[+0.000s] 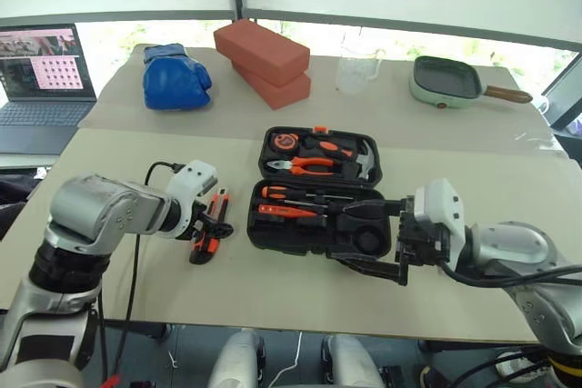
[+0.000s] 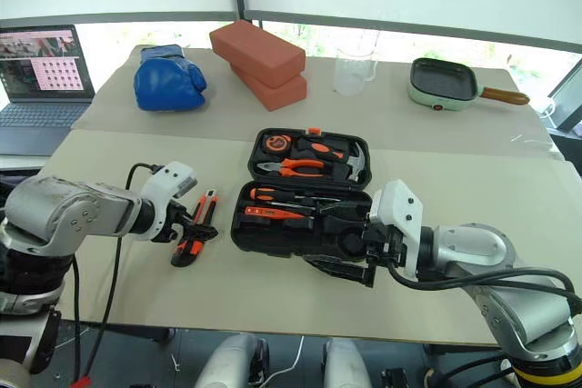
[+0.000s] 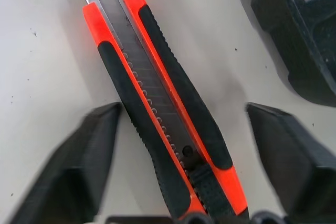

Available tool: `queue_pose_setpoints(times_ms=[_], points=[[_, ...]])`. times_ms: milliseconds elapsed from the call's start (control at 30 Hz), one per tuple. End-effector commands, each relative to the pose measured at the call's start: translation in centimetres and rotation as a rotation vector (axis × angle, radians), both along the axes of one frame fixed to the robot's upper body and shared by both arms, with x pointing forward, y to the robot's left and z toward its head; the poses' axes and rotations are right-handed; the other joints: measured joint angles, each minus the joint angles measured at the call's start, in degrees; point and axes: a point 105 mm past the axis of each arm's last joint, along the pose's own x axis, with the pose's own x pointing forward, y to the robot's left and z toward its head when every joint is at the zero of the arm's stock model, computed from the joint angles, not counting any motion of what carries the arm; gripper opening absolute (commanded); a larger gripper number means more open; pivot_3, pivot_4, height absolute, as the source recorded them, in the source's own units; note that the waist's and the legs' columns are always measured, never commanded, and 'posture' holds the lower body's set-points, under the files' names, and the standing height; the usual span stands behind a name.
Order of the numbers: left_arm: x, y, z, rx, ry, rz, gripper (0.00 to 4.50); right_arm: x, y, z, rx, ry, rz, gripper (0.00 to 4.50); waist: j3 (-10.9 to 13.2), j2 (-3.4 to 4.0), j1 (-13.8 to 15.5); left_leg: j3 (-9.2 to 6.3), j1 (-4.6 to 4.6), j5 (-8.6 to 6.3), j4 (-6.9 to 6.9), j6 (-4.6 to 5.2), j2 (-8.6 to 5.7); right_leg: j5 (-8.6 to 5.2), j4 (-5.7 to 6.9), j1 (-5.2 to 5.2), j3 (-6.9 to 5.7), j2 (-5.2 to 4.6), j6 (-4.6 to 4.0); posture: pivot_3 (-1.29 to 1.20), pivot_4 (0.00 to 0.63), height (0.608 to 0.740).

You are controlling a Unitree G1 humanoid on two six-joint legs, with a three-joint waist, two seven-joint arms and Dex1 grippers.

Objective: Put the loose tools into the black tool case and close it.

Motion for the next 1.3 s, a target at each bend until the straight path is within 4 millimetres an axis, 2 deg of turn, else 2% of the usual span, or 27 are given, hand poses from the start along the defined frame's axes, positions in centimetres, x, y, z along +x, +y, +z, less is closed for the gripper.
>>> queue_pose_setpoints(times_ms=[33,67,133,200,300,400,500,567,600,667,733,833,1000,1133,1300], points=[[-0.2,0.3,-1.8,0.002,0.067,0.041,2.4,-0.4,-0.3,1.2,0.01,-0.048,-0.004,4.5,-0.02,0.02,0.14,0.0,0.01,0.0,0.0,0.0,-0.02,0.0,0.0,0.01,0.0,-0.01,0.0,0.0,0.15,0.738],[0.0,0.7,-1.8,0.005,0.06,0.054,1.95,-0.4,-0.4,1.2,0.009,-0.048,-0.006,4.5,-0.02,0.03,0.13,0.0,0.03,0.0,0.0,0.0,-0.01,0.0,0.01,0.02,0.0,0.0,0.0,0.0,0.15,0.738],[0.7,1.5,-1.4,0.008,0.005,0.075,1.57,-0.5,-0.7,1.2,0.003,-0.046,-0.011,4.5,-0.06,0.08,0.11,0.01,0.11,0.0,0.0,0.0,-0.01,0.0,0.01,0.08,0.01,0.01,0.0,0.0,0.15,0.738],[1.6,2.3,-0.6,0.021,-0.066,0.083,1.55,-0.5,-0.8,1.2,-0.002,-0.043,-0.013,4.5,-0.09,0.15,0.11,0.02,0.22,0.0,-0.02,0.0,0.01,-0.01,0.01,0.17,0.02,0.01,-0.01,0.0,0.15,0.738],[4.2,3.2,2.7,0.029,-0.289,0.043,1.54,-0.5,-1.1,1.2,-0.011,-0.036,-0.013,4.5,-0.06,0.09,0.04,0.0,0.34,0.02,-0.03,-0.04,0.07,-0.03,0.01,0.3,-0.02,0.05,-0.08,0.0,0.15,0.738],[5.7,1.9,6.9,0.001,-0.491,-0.143,1.53,-0.6,-1.7,0.7,-0.039,-0.013,-0.022,4.5,0.0,-0.01,0.03,0.01,0.19,0.05,-0.03,-0.09,0.08,-0.01,0.0,0.09,-0.01,0.08,-0.18,0.0,0.15,0.738],[5.4,-0.4,8.9,0.0,-0.601,-0.409,1.53,-0.8,-2.2,0.4,-0.057,0.004,-0.025,4.5,0.01,-0.03,0.26,0.01,-0.17,0.05,-0.02,-0.08,0.04,0.03,-0.09,-0.17,-0.05,0.06,-0.12,0.0,0.15,0.738],[4.8,-1.5,9.0,-0.008,-0.617,-0.532,1.53,-0.9,-2.4,0.4,-0.058,0.008,-0.029,4.5,0.0,-0.02,0.27,0.08,-0.19,-0.01,-0.03,0.02,0.01,0.03,-0.19,-0.15,-0.04,0.02,-0.11,0.0,0.15,0.738],[3.8,-3.8,8.9,-0.066,-0.584,-0.672,1.53,-0.9,-2.5,0.4,-0.057,0.014,-0.039,4.5,0.0,-0.02,0.23,0.1,-0.19,-0.02,-0.02,0.04,0.01,0.03,-0.21,-0.14,-0.03,0.02,-0.11,0.0,0.15,0.738],[1.9,-6.6,8.2,-0.109,-0.495,-0.905,1.53,-1.1,-2.7,0.3,-0.056,0.025,-0.05,4.5,0.01,-0.02,0.34,0.13,-0.24,-0.04,-0.02,0.07,-0.03,0.02,-0.28,-0.13,-0.04,0.07,-0.07,0.0,0.15,0.738],[0.8,-7.6,7.7,-0.097,-0.434,-1.057,1.53,-1.5,-2.7,0.2,-0.057,0.032,-0.053,4.5,0.01,-0.03,0.71,0.18,-0.31,-0.04,0.01,0.08,-0.07,0.0,-0.3,-0.15,-0.09,0.07,-0.03,0.0,0.15,0.738],[0.2,-8.9,6.8,-0.061,-0.362,-1.18,1.53,-1.8,-2.7,0.1,-0.053,0.04,-0.071,4.5,0.01,-0.03,0.47,0.16,-0.3,-0.05,0.02,0.09,-0.05,-0.01,-0.27,-0.16,-0.06,0.12,-0.02,0.0,0.15,0.738],[0.0,-11.6,5.1,-0.003,-0.293,-1.286,1.53,-2.2,-2.7,-0.1,-0.036,0.041,-0.114,4.5,0.01,-0.03,0.18,0.08,-0.27,-0.05,0.03,0.1,-0.06,-0.02,-0.23,-0.12,-0.03,0.14,0.01,0.0,0.15,0.738],[0.0,-12.5,3.6,0.068,-0.221,-1.327,1.53,-2.6,-2.6,-0.2,-0.022,0.04,-0.142,4.5,0.01,-0.04,0.11,0.03,-0.31,-0.06,0.08,0.11,-0.07,-0.03,-0.21,-0.13,-0.03,0.15,0.05,0.0,0.15,0.738],[0.9,-12.9,1.8,0.144,-0.139,-1.289,1.53,-2.8,-2.7,-0.1,-0.016,0.028,-0.176,4.5,0.01,-0.03,-0.03,0.0,-0.31,-0.06,0.11,0.12,-0.07,-0.04,-0.18,-0.13,-0.02,0.14,0.06,0.0,0.15,0.738]])
